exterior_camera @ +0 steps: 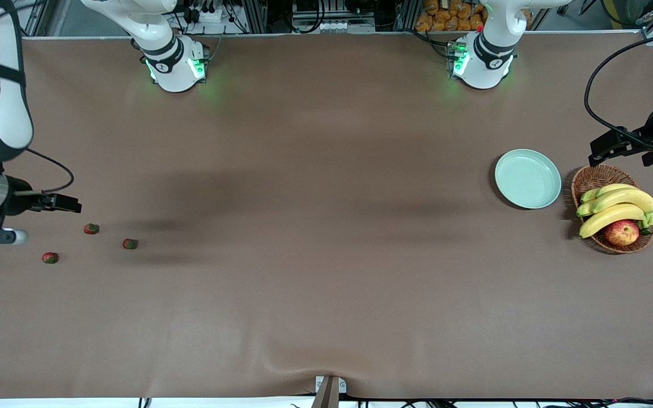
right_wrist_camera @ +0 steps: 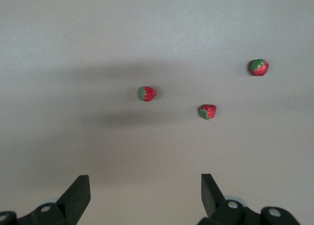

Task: Collect all strawberries into plate
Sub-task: 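Reach the right gripper down and grasp the first strawberry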

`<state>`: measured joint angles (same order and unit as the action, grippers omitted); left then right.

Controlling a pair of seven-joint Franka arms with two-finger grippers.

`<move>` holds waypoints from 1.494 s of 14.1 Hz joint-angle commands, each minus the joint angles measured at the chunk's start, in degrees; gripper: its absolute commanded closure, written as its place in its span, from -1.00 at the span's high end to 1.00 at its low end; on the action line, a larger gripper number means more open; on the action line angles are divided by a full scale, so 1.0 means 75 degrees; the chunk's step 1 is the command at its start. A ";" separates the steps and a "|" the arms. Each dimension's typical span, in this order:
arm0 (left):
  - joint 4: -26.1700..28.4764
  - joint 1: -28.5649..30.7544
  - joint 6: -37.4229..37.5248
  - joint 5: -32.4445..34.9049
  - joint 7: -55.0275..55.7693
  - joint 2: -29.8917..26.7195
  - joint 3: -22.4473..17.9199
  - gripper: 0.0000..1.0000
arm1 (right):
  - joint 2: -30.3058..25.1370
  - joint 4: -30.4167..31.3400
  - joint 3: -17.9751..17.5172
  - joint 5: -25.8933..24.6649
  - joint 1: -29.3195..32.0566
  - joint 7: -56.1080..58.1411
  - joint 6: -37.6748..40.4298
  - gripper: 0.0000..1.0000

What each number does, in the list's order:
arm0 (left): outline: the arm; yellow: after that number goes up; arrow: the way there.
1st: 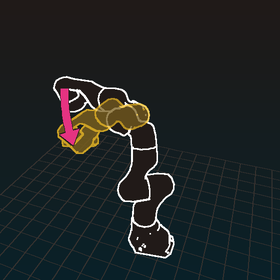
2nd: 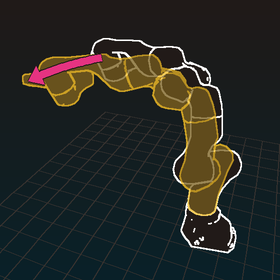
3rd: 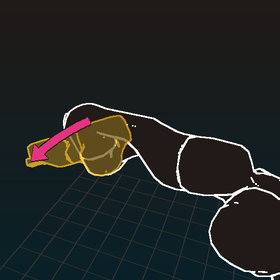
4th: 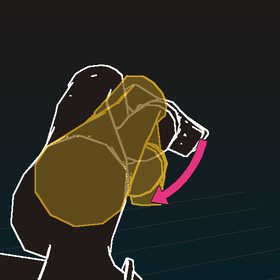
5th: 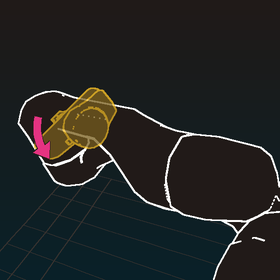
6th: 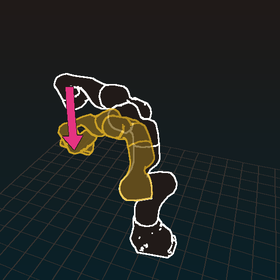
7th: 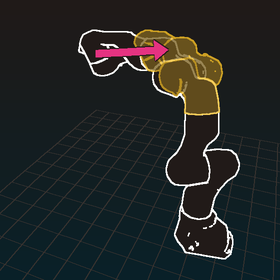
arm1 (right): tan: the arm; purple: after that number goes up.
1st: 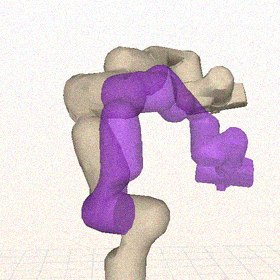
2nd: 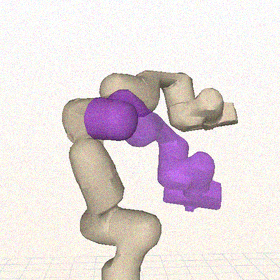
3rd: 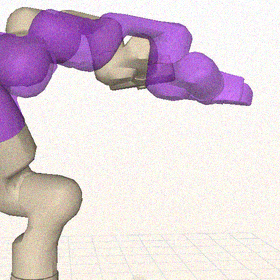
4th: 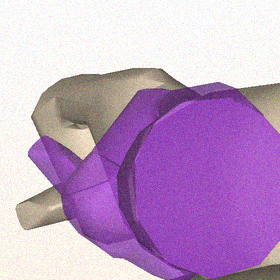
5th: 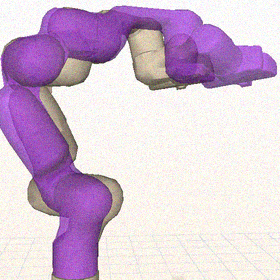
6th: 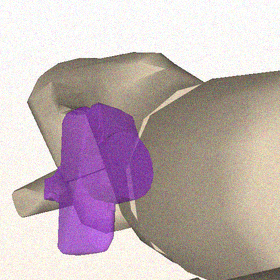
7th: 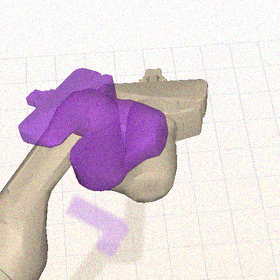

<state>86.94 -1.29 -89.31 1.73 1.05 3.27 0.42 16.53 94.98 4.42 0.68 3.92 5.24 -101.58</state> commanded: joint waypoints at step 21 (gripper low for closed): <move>-0.0061 0.0149 0.0084 -0.0184 -0.0175 0.0091 0.0084 1.00 | 0.2683 0.0566 -0.0121 0.0203 -0.0030 -0.0031 -0.3038 1.00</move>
<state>87.08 -0.78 -89.30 1.73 0.64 3.55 0.76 36.90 98.55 3.48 1.55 3.96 5.13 -123.65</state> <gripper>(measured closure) 0.000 0.000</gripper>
